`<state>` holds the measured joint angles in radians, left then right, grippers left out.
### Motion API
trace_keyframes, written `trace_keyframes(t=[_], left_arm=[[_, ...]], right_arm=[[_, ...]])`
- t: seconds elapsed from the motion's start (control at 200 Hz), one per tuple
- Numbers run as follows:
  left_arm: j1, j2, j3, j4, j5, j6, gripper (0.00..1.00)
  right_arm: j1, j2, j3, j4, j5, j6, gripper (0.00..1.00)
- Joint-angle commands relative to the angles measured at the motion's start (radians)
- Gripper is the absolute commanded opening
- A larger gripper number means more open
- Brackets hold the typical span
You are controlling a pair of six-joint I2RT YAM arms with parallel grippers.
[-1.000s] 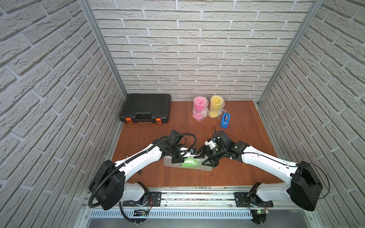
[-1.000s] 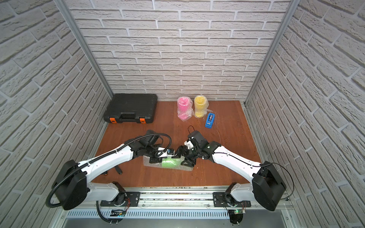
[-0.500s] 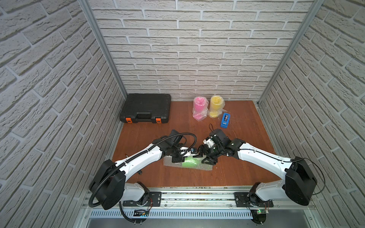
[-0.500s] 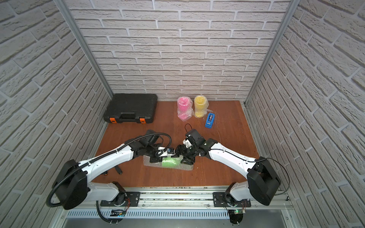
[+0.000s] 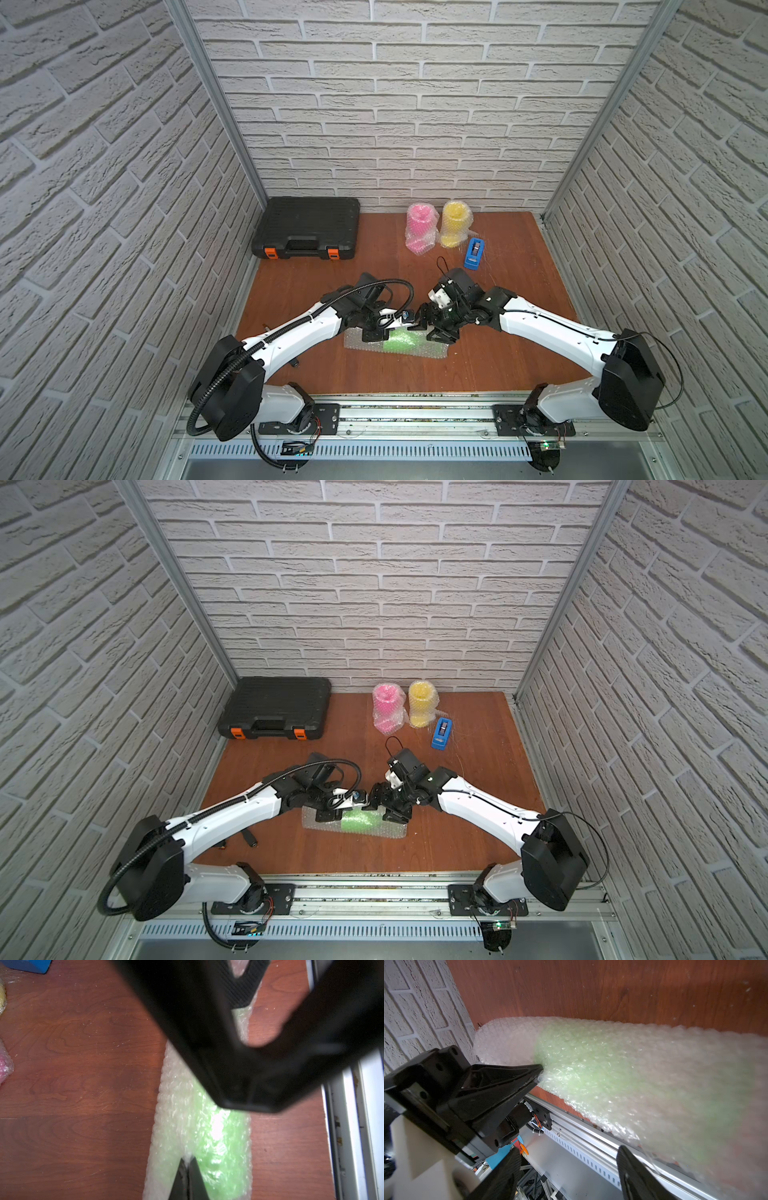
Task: Wrap wine glasses in bubble wrap
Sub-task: Stick the tape on the bubble wrap.
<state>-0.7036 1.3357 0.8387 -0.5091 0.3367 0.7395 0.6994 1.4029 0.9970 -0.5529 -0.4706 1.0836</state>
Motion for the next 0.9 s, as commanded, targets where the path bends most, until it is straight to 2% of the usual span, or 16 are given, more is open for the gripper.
trace_keyframes(t=[0.0, 0.095, 0.265, 0.485, 0.705, 0.895], left_arm=[[-0.031, 0.02, -0.04, -0.13, 0.022, 0.065, 0.0], [-0.032, 0.022, -0.042, -0.124, 0.028, 0.068, 0.0], [-0.031, 0.036, -0.033, -0.125, 0.036, 0.069, 0.0], [-0.033, 0.028, -0.035, -0.128, 0.024, 0.069, 0.0], [-0.032, 0.031, -0.035, -0.106, 0.008, 0.064, 0.0], [-0.032, 0.038, -0.037, -0.073, 0.012, 0.048, 0.0]], right_arm=[[-0.004, -0.045, 0.046, 0.123, 0.095, 0.027, 0.69], [0.0, -0.081, 0.028, 0.119, 0.139, 0.036, 0.62], [0.0, -0.064, 0.019, 0.128, 0.153, 0.024, 0.41], [0.006, -0.046, 0.033, 0.139, 0.121, 0.032, 0.43], [0.019, -0.153, 0.008, 0.113, 0.098, 0.102, 0.42], [0.032, -0.236, -0.01, 0.071, 0.131, 0.146, 0.35]])
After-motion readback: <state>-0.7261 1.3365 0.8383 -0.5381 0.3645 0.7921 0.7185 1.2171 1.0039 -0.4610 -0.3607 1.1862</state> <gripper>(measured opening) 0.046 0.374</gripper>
